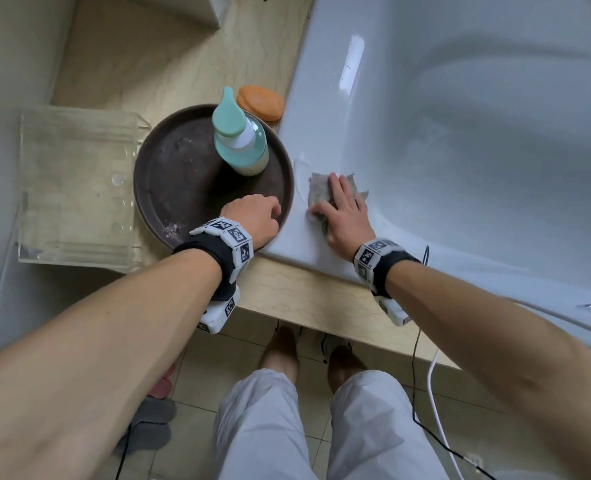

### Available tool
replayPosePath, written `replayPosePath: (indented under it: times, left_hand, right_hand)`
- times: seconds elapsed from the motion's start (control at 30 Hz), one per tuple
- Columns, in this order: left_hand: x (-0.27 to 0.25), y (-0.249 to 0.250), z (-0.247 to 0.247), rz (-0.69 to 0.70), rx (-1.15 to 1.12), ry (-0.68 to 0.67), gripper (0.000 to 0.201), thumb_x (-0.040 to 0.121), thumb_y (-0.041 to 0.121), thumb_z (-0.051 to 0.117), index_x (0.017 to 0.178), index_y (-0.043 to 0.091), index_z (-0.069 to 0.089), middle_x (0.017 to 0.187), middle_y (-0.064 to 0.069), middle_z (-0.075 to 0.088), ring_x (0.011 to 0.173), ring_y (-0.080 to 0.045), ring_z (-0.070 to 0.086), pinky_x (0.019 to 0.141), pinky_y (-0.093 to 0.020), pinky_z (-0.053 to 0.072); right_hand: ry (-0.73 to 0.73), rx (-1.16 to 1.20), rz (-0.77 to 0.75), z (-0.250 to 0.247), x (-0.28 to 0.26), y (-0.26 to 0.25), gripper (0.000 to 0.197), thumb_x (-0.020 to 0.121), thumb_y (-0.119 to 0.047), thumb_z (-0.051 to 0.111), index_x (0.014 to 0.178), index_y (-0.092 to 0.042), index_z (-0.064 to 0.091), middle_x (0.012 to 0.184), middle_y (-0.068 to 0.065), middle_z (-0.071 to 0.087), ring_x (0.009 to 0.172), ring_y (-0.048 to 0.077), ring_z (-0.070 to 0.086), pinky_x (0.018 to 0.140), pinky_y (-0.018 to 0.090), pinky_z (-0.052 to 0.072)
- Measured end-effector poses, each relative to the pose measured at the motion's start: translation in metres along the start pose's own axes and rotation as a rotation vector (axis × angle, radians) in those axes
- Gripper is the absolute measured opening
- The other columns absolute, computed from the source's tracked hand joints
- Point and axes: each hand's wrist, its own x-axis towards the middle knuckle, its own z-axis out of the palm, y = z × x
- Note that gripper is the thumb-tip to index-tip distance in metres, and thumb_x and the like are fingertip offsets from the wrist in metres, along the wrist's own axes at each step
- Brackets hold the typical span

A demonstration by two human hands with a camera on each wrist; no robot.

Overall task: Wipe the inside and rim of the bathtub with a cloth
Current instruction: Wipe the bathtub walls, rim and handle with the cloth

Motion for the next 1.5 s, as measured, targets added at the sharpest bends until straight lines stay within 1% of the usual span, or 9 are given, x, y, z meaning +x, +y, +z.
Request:
replayPosePath:
  times: [0.17,0.3,0.47,0.57,0.67,0.8,0.93,1.2,1.5]
  left_hand:
    - [-0.002,0.005,0.000,0.013,-0.014,0.017,0.035,0.085,0.021,0.050,0.117,0.030,0.060,0.121,0.003,0.063,0.110,-0.025,0.059,0.087,-0.034,0.045]
    - [0.000,0.006,-0.001,0.024,-0.023,0.026,0.034,0.086,0.022,0.050,0.117,0.030,0.060,0.121,0.003,0.063,0.110,-0.025,0.058,0.088,-0.035,0.045]
    - [0.002,0.004,-0.001,0.011,-0.039,0.032,0.033,0.084,0.023,0.051,0.115,0.030,0.062,0.121,0.002,0.064,0.110,-0.026,0.059,0.089,-0.035,0.046]
    - [0.002,0.000,0.002,-0.006,-0.045,0.025,0.033,0.084,0.024,0.052,0.114,0.031,0.062,0.119,0.002,0.065,0.109,-0.026,0.059,0.090,-0.035,0.048]
    - [0.002,-0.002,0.004,-0.016,-0.052,0.012,0.031,0.083,0.025,0.053,0.112,0.031,0.063,0.118,0.002,0.065,0.109,-0.025,0.060,0.091,-0.036,0.049]
    - [0.002,-0.002,0.006,-0.030,-0.071,0.007,0.030,0.082,0.026,0.053,0.110,0.032,0.063,0.117,0.002,0.066,0.108,-0.026,0.060,0.091,-0.036,0.049]
    - [0.004,-0.001,0.005,-0.042,-0.088,0.008,0.030,0.081,0.026,0.053,0.109,0.033,0.064,0.115,0.002,0.067,0.107,-0.027,0.061,0.089,-0.035,0.049]
    - [0.010,0.002,-0.001,-0.024,-0.078,0.020,0.029,0.083,0.024,0.051,0.108,0.031,0.064,0.114,0.002,0.067,0.105,-0.026,0.061,0.088,-0.035,0.049]
    - [0.021,0.021,-0.004,0.014,-0.094,0.033,0.027,0.085,0.024,0.051,0.106,0.034,0.064,0.110,0.002,0.070,0.103,-0.027,0.062,0.086,-0.034,0.047]
  right_hand:
    - [0.002,0.052,0.032,-0.003,-0.023,0.010,0.021,0.087,-0.005,0.055,0.105,-0.014,0.062,0.157,0.010,0.029,0.143,0.032,0.024,0.081,0.044,0.052]
    - [0.135,0.138,-0.026,-0.013,-0.029,0.015,0.012,0.087,-0.009,0.050,0.089,-0.015,0.061,0.134,-0.004,0.057,0.118,0.028,0.053,0.068,0.041,0.053]
    - [0.202,0.172,-0.292,-0.019,-0.031,-0.004,0.025,0.081,0.000,0.046,0.079,-0.022,0.056,0.120,0.003,0.067,0.113,0.029,0.061,0.066,0.035,0.055]
    - [0.076,-0.005,-0.502,-0.011,-0.036,-0.010,0.023,0.078,0.002,0.056,0.068,-0.017,0.065,0.126,0.011,0.065,0.120,0.040,0.058,0.091,0.050,0.053]
    - [-0.002,-0.031,-0.408,-0.005,-0.049,-0.008,0.018,0.078,-0.015,0.049,0.075,-0.016,0.067,0.149,0.017,0.044,0.141,0.040,0.035,0.114,0.055,0.029]
    - [0.000,0.017,-0.204,0.005,-0.060,-0.015,0.029,0.088,-0.030,0.055,0.109,-0.011,0.058,0.159,0.021,0.019,0.149,0.038,0.014,0.118,0.051,0.024]
    - [-0.018,-0.124,-0.212,0.028,-0.052,-0.021,0.064,0.088,-0.029,0.067,0.144,-0.009,0.041,0.158,0.019,0.025,0.147,0.035,0.023,0.118,0.049,0.025]
    - [-0.054,-0.250,-0.241,0.018,-0.016,-0.022,0.077,0.075,0.000,0.046,0.151,-0.006,0.030,0.159,0.015,0.023,0.148,0.034,0.018,0.121,0.044,0.012]
    - [-0.174,-0.347,-0.344,-0.036,0.052,0.006,0.074,0.085,-0.005,0.033,0.155,-0.020,0.017,0.164,0.004,0.007,0.151,0.028,0.005,0.122,0.040,0.002]
